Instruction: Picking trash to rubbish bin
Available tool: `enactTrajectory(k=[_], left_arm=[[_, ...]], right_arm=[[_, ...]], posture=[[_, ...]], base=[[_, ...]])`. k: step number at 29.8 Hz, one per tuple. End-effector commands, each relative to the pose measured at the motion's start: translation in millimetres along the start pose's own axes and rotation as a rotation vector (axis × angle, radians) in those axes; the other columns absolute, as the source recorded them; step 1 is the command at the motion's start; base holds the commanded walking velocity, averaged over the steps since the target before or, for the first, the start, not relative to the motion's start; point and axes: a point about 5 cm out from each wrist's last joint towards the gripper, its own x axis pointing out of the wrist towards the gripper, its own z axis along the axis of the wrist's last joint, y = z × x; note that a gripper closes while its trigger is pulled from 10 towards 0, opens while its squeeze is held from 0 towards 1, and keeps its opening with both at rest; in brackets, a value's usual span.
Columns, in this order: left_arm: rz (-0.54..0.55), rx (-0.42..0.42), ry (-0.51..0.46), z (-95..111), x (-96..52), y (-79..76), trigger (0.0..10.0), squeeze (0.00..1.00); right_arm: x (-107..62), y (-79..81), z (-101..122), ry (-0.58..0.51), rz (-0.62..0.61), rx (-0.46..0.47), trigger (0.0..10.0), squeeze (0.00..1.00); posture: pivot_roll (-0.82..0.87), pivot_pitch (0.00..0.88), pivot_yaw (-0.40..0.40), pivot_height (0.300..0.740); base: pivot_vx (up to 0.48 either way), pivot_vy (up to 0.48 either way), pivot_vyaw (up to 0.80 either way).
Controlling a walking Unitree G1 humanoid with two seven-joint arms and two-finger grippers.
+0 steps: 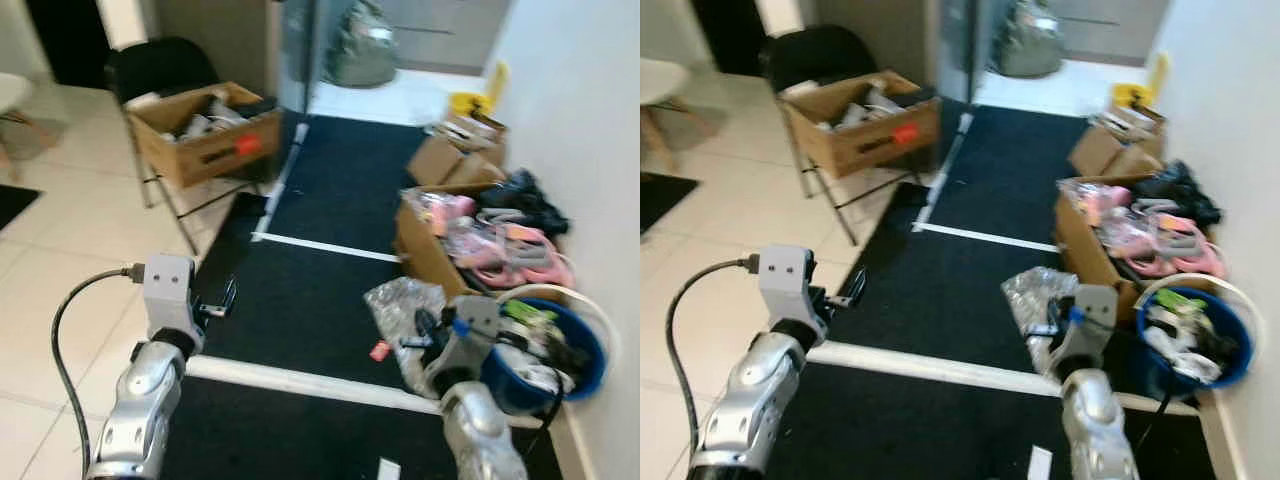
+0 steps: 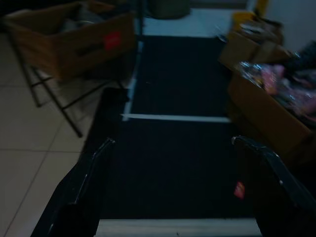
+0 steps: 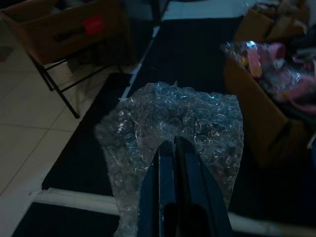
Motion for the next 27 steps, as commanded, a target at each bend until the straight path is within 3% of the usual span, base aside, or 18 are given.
enactTrajectory(k=[1,23,27], left_arm=[[-0.021,-0.001,0.005,-2.2,-1.2,-2.3,10.0,0.0],[-0.019,-0.024,-0.004,-2.9,-2.0,-5.7,10.0,0.0],[-0.024,-0.022,-0.004,-3.0,-2.6,-5.6,10.0,0.0]], right_arm=[[-1.8,-4.0,-2.6,0.006,-0.016,0.008,10.0,0.0],[3.5,3.7,-4.4,0.009,0.011,0.013,10.0,0.0],[4.0,4.7,-4.9,0.009,0.022,-0.001,10.0,0.0]], posture=[[0.03,0.099,0.031,0.74],[0.04,0.091,0.023,0.74],[0.04,0.096,0.026,0.74]], base=[[0.0,0.0,-0.74],[0.0,0.0,0.0],[0.258,0.0,0.0]])
